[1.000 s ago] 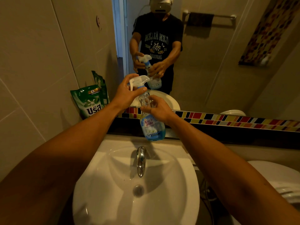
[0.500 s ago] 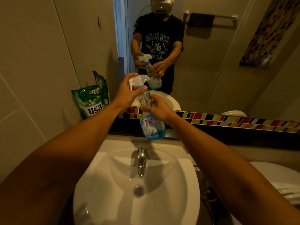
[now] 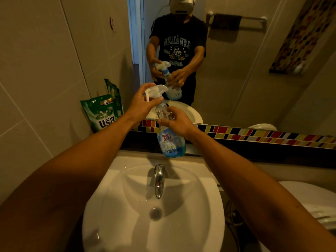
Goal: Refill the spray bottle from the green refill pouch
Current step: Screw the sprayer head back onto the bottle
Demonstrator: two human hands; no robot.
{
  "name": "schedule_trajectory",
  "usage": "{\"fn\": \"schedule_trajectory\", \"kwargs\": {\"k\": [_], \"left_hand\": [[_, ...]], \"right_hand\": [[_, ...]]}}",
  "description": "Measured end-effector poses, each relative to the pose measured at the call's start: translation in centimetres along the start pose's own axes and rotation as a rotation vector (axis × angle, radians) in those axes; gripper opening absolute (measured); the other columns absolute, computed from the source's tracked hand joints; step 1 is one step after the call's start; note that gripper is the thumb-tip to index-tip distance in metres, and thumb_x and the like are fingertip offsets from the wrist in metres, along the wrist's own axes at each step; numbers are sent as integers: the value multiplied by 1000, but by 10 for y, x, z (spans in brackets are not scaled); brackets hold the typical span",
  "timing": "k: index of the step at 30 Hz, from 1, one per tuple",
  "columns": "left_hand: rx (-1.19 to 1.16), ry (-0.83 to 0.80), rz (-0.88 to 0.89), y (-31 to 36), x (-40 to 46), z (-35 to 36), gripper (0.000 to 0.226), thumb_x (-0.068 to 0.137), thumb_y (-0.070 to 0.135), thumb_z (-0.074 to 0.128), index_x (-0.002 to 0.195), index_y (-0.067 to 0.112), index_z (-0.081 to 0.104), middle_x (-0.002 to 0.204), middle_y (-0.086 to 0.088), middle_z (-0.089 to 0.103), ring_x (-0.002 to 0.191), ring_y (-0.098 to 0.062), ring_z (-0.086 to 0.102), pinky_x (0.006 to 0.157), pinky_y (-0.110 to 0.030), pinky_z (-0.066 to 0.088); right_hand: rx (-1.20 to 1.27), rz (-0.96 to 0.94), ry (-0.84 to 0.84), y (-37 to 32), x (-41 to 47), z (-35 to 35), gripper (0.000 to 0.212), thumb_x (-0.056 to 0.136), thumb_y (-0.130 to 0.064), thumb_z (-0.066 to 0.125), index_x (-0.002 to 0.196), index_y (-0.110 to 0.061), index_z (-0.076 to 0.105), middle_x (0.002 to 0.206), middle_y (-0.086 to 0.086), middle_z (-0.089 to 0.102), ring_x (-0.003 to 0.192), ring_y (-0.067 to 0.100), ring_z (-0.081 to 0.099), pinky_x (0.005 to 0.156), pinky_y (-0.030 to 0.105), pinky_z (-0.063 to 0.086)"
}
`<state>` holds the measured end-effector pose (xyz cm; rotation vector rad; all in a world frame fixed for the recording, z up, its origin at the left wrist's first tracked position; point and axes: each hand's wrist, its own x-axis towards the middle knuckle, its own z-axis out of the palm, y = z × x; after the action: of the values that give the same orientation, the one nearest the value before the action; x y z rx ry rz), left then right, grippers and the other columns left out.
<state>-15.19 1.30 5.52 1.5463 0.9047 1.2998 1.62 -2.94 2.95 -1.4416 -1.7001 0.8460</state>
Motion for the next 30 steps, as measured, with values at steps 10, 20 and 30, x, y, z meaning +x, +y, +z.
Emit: {"fn": "schedule_trajectory", "kwargs": {"k": [10,20,30], "left_hand": [[32,61,34,-1,1,3,54,85,3,75,131,16,51,122,-10,64,101,-22,69,72,-20,58],[-6,46,25,-1,-1,8,59,83,11,79,133,14,46,114,-1,63,87,-6,68,71,-19,55],[59,12,10,0,2,2,54,87,0,71,132,22,49,126,-12,61,96,-15,69,66,-16,55]], "right_hand": [[-2,0,6,-1,-1,0,44,89,-23,81,127,-13,61,111,5,72,93,14,69,84,34,58],[-46,-1,11,-4,-3,-1,47,90,-26,79,130,-12,59,118,10,70,103,24,68,91,40,57],[-14,22,9,2,1,-2,41,90,-24,80,124,-15,61,111,6,72,97,18,70,86,36,58]]}}
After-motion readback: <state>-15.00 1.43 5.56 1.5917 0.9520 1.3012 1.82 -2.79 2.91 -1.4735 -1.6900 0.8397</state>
